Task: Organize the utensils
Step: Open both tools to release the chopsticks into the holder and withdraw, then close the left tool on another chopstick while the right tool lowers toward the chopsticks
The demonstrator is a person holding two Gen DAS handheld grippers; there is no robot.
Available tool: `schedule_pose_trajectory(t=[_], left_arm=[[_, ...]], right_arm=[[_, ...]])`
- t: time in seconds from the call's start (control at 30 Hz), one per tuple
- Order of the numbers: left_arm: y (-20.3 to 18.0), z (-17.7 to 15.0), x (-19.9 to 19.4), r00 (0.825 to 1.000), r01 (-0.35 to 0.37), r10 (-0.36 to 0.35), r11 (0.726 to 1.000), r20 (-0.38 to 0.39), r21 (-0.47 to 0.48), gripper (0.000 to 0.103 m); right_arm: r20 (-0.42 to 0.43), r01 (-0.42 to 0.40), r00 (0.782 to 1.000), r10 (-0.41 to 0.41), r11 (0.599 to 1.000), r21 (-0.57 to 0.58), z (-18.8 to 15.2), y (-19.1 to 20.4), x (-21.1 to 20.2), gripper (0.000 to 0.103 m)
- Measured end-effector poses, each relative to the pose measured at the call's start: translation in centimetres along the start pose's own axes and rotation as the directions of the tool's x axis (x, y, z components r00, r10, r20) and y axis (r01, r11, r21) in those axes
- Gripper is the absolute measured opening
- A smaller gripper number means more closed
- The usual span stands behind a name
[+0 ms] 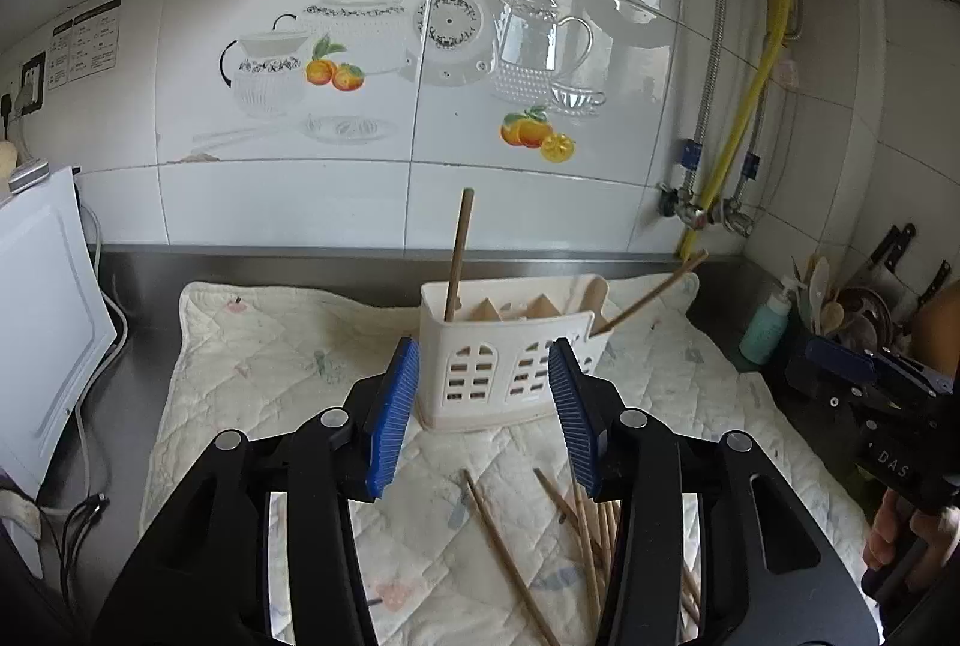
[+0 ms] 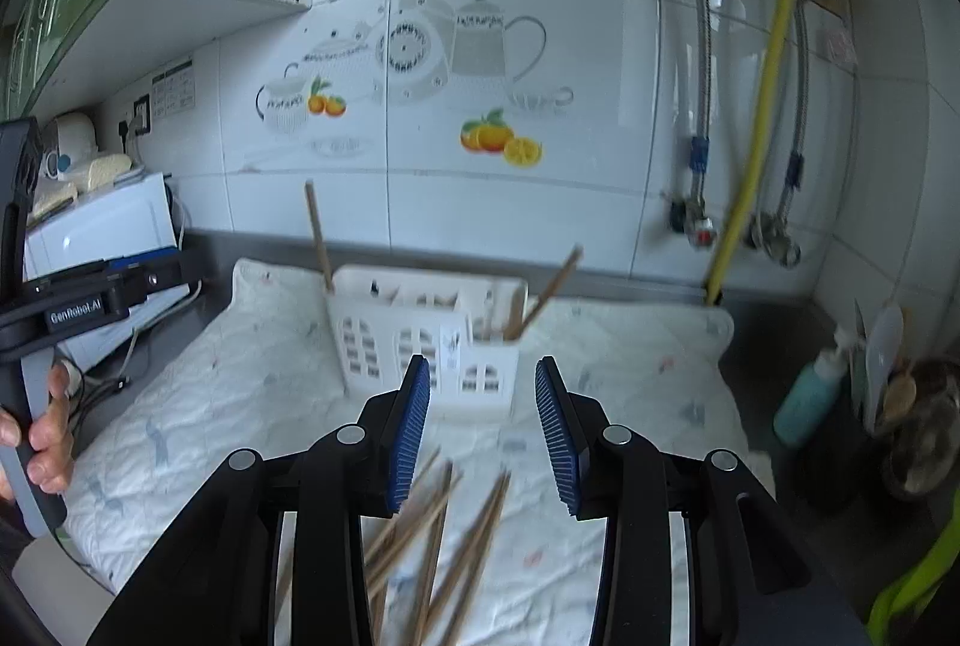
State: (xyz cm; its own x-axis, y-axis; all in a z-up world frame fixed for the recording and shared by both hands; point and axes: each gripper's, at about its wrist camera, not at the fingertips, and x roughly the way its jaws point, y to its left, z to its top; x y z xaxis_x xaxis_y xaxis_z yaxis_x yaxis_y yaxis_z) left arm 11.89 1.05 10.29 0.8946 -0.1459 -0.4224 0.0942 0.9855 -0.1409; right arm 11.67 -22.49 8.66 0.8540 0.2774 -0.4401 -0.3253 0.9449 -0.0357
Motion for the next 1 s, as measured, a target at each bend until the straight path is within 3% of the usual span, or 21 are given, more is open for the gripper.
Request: schedule_pose_trajectory(t=[0.27, 0.53, 0.67, 1.0], left_arm=[[0.0, -7.4, -0.9, 0.995, -0.007, 0.005, 1.000, -0.100, -0.021, 0.046], [0.3, -13.2, -0.6, 0.979, 0.001, -0.012, 0.999, -0.204, -0.052, 0.046], [0.3, -15.4, -0.2, 0.968, -0.003, -0.013, 0.998, -0.250, -0.063, 0.046], [-0.2, -18.1, 0.9, 0.946, 0.002, -0.030, 0.996, -0.322, -0.085, 0.046]], right_arm=[[-0.085, 0.029, 0.996, -0.026, 0.999, 0.033, -8.8, 1.5, -1.4, 0.036], [-0.189, 0.050, 0.981, -0.037, 0.997, 0.066, -16.2, 2.9, -0.8, 0.033], [-0.220, 0.057, 0.975, -0.036, 0.994, 0.093, -17.9, 2.9, -0.1, 0.026], [-0.216, 0.002, 0.976, 0.029, 0.990, 0.139, -18.4, 2.8, 0.2, 0.019]])
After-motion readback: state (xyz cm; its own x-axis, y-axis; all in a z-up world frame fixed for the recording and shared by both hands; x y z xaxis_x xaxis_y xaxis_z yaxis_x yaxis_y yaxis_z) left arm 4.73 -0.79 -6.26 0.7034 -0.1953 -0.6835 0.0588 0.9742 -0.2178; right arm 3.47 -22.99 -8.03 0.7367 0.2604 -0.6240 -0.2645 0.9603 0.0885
